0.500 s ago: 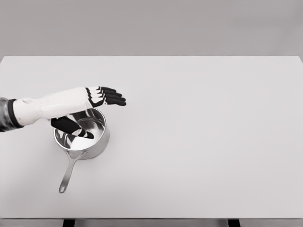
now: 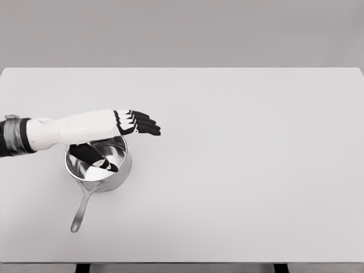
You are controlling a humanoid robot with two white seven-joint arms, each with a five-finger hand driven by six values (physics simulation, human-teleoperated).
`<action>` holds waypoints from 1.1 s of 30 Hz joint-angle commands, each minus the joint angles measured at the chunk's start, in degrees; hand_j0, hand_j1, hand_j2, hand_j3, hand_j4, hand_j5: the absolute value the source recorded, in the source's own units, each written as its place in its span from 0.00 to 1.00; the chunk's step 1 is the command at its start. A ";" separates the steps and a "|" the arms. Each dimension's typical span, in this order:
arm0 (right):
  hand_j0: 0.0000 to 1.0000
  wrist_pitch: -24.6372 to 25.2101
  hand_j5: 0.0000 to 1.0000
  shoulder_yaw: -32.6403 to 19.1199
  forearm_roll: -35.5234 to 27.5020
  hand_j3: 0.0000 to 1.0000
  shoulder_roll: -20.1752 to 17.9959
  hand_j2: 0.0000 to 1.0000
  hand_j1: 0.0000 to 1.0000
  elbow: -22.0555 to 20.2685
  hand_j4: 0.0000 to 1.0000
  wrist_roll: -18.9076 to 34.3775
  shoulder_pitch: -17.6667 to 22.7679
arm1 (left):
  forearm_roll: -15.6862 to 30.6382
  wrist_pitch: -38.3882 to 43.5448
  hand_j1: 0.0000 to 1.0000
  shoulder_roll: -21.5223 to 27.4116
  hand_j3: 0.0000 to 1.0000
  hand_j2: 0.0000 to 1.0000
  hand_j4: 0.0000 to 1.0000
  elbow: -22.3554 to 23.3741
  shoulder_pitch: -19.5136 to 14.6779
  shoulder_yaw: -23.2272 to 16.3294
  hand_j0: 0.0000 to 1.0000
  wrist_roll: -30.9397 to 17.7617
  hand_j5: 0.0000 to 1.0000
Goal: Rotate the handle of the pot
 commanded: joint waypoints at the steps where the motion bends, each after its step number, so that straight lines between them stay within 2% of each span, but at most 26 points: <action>1: 1.00 -0.01 1.00 0.00 0.04 1.00 -0.01 1.00 1.00 0.00 1.00 -0.07 0.00 | 3.27 0.02 1.00 2.07 1.00 1.00 1.00 -0.01 -0.54 -10.95 1.00 -0.01 1.00; 2: 1.00 -0.01 1.00 0.00 0.04 1.00 -0.01 1.00 1.00 0.00 1.00 0.02 0.00 | 5.20 0.02 1.00 4.18 1.00 1.00 1.00 -0.01 -2.56 -13.07 1.00 -0.01 1.00; 4: 1.00 -0.01 1.00 0.00 0.04 1.00 -0.01 1.00 1.00 0.00 1.00 0.02 0.00 | 8.72 0.02 1.00 5.77 1.00 1.00 1.00 -0.01 -4.76 -14.92 1.00 -0.01 1.00; 5: 1.00 -0.01 1.00 0.00 0.04 1.00 -0.01 1.00 1.00 0.00 1.00 0.02 0.00 | 9.78 0.02 1.00 5.86 1.00 1.00 1.00 -0.01 -6.52 -15.27 1.00 -0.01 1.00; 7: 1.00 -0.01 1.00 0.00 0.04 1.00 -0.01 1.00 1.00 0.00 1.00 0.02 0.00 | 10.22 0.02 1.00 5.24 1.00 1.00 1.00 -0.10 -7.93 -15.18 1.00 -0.01 1.00; 9: 1.00 -0.01 1.00 0.00 0.04 1.00 -0.01 1.00 1.00 0.00 1.00 0.02 0.00 | 10.57 0.02 1.00 3.57 1.00 1.00 1.00 -0.10 -7.93 -15.01 1.00 -0.01 1.00; 15: 1.00 -0.01 1.00 0.00 0.04 1.00 -0.01 1.00 1.00 0.00 1.00 0.02 0.00 | 10.31 0.02 1.00 2.69 1.00 1.00 1.00 -0.10 -7.49 -14.66 1.00 0.52 1.00; 16: 1.00 -0.01 1.00 0.00 0.04 1.00 -0.01 1.00 1.00 0.00 1.00 0.02 0.00 | 10.31 0.02 1.00 2.08 1.00 1.00 1.00 -0.10 -7.40 -14.57 1.00 2.98 1.00; 18: 1.00 -0.01 1.00 0.00 0.04 1.00 -0.01 1.00 1.00 0.00 1.00 0.02 0.08 | 9.69 0.02 1.00 1.29 1.00 1.00 1.00 -0.10 -7.05 -14.48 1.00 4.03 1.00; 19: 1.00 -0.01 1.00 0.00 0.04 1.00 -0.01 1.00 1.00 0.00 1.00 0.02 0.00 | 9.52 0.02 1.00 1.29 1.00 1.00 1.00 -0.10 -6.96 -14.04 1.00 7.36 1.00; 20: 1.00 -0.01 1.00 0.00 0.04 1.00 -0.01 1.00 1.00 0.00 1.00 0.02 0.00 | 8.46 0.02 1.00 1.37 1.00 1.00 1.00 -0.01 -5.74 -11.59 1.00 13.34 1.00; 22: 1.00 -0.01 1.00 0.00 0.04 1.00 -0.01 1.00 1.00 0.00 1.00 0.02 0.00 | 6.00 0.02 1.00 0.85 1.00 1.00 1.00 -0.01 1.11 -3.15 1.00 23.01 1.00; 23: 1.00 -0.01 1.00 0.00 0.04 1.00 -0.01 1.00 1.00 0.00 1.00 0.02 0.00 | 5.21 0.02 1.00 0.58 1.00 1.00 1.00 -0.01 2.79 -1.74 1.00 23.46 1.00; 25: 1.00 -0.01 1.00 0.00 0.04 1.00 -0.01 1.00 1.00 0.00 1.00 -0.07 0.00 | 4.33 0.02 1.00 0.58 1.00 1.00 1.00 -0.01 4.72 -1.38 1.00 23.28 1.00; 27: 1.00 -0.01 1.00 0.00 0.04 1.00 -0.01 1.00 1.00 0.00 1.00 0.02 0.00 | 2.40 0.02 1.00 0.15 1.00 1.00 1.00 -0.10 4.81 -1.21 1.00 23.46 1.00; 31: 1.00 -0.01 1.00 0.00 0.04 1.00 -0.01 1.00 1.00 0.00 1.00 0.02 0.00 | -6.65 0.02 1.00 -0.82 1.00 1.00 1.00 -0.10 5.43 -1.21 1.00 23.28 1.00; 33: 1.00 -0.01 1.00 0.00 0.04 1.00 -0.01 1.00 1.00 0.00 1.00 0.02 0.00 | -8.76 0.02 1.00 -0.82 1.00 1.00 1.00 -0.01 6.75 -1.21 1.00 23.28 1.00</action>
